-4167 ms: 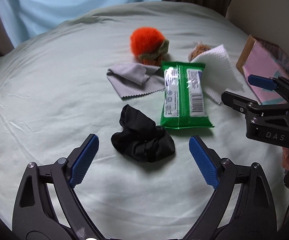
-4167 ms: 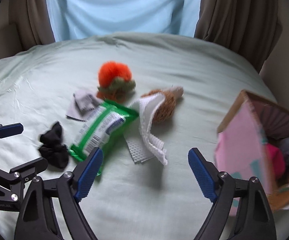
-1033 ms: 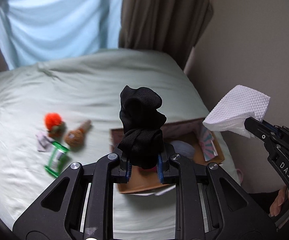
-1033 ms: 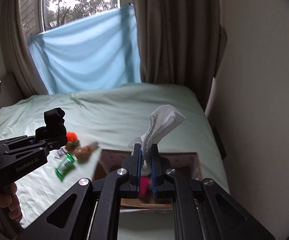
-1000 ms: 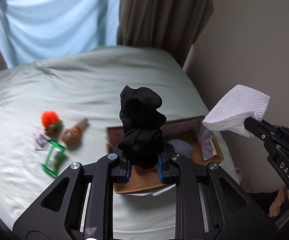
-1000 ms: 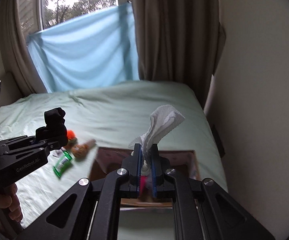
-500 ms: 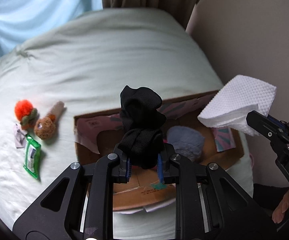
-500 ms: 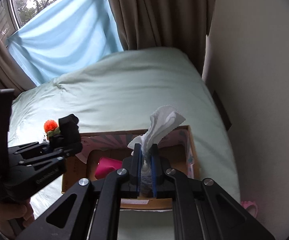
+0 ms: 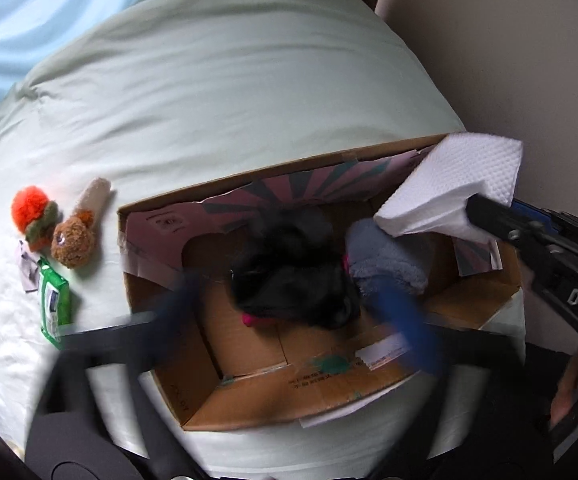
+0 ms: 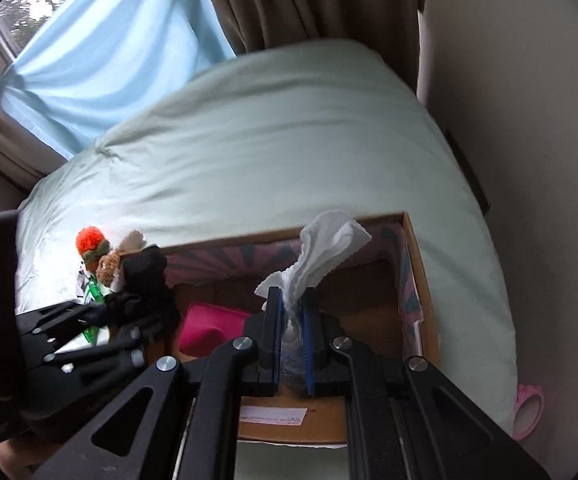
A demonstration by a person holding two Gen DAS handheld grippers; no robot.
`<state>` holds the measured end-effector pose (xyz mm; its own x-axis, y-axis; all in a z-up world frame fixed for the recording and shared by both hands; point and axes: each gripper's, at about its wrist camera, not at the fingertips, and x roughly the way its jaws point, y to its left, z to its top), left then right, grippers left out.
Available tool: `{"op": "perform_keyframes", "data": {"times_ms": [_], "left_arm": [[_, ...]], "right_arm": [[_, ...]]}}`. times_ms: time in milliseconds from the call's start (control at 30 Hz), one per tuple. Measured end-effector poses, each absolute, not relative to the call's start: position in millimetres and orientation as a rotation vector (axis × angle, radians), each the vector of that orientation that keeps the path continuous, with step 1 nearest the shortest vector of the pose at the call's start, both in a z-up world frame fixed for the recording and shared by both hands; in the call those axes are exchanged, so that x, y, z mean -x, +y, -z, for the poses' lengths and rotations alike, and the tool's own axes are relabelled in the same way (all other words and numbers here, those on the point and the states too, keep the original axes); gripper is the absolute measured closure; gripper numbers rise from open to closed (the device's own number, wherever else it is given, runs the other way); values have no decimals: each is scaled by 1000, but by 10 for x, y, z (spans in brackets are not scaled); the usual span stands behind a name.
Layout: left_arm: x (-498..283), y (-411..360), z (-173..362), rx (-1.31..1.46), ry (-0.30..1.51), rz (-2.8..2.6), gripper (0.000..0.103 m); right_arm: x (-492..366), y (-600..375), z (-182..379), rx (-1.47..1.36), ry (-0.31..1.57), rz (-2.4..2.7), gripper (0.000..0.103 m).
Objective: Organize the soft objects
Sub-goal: 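Open the left tool releasing the sock while the right tool drops the cloth into the box, then withdraw both tools from the box toward the green packet and grey cloth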
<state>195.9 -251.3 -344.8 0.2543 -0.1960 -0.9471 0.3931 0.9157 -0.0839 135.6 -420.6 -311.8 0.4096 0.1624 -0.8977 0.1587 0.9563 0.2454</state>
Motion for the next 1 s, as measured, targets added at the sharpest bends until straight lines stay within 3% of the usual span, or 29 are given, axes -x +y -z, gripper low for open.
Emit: {"op": "perform_keyframes", "data": {"times_ms": [33, 67, 100, 567, 1000], "left_arm": [[-1937, -2495, 3427, -182, 1247, 404, 0], [-1918, -2480, 3425, -186, 1254, 399, 0], [-1909, -2456, 3422, -188, 1260, 392, 0], [-1697, -2235, 3067, -136, 1220, 381, 0], [-1242, -1819, 2156, -91, 1069, 360, 0]], "right_arm": [[-1351, -4234, 3139, -321, 1167, 1, 59], [-1353, -4245, 3152, -325, 1172, 2, 14], [-1331, -4273, 3155, -333, 1169, -1, 0], [-1131, -4283, 2935, -323, 1141, -8, 0], [-806, -3946, 2002, -251, 1023, -38, 0]]}}
